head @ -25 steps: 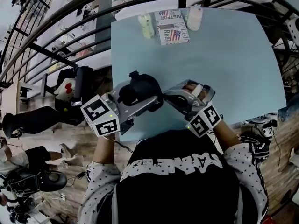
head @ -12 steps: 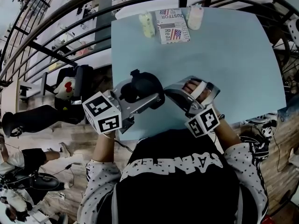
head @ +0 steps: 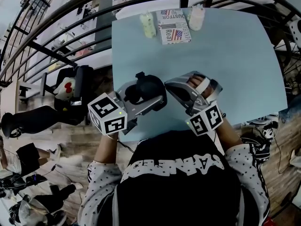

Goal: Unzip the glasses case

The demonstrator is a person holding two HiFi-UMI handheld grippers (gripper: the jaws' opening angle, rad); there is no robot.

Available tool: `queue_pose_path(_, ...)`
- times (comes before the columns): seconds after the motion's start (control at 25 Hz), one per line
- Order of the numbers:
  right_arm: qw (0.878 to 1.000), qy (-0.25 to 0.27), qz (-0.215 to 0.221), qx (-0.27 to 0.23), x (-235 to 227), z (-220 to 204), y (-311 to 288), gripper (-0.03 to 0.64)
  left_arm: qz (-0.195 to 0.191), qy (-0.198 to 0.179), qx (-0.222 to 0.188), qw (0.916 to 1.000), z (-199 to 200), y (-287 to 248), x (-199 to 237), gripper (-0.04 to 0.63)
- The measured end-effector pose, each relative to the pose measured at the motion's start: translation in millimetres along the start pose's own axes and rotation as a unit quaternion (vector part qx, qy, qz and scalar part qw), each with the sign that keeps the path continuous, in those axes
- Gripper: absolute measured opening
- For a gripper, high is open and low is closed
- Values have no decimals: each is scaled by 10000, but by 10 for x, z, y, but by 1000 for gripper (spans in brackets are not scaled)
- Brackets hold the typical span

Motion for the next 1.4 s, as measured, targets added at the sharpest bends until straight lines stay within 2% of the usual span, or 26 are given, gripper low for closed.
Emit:
queue_pose_path(0.76,9992,104,-356,-151,-315,59,-9,5,-167,-40,273,9995,-100,-125,-8,0)
queue_pose_path(1.4,9959,884,-162,-80,-339,105,6,6,-213,-273,741,9967,-192,-202,-42,0)
Point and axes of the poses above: the fingertips, and each gripper's own axes: y backward along the fingers, x to its left, z out of its top, the point moved 6 cm from there along y, backward along the fingers, and after that the axes turned 2 degrees about -x, right-handed, at the moved point
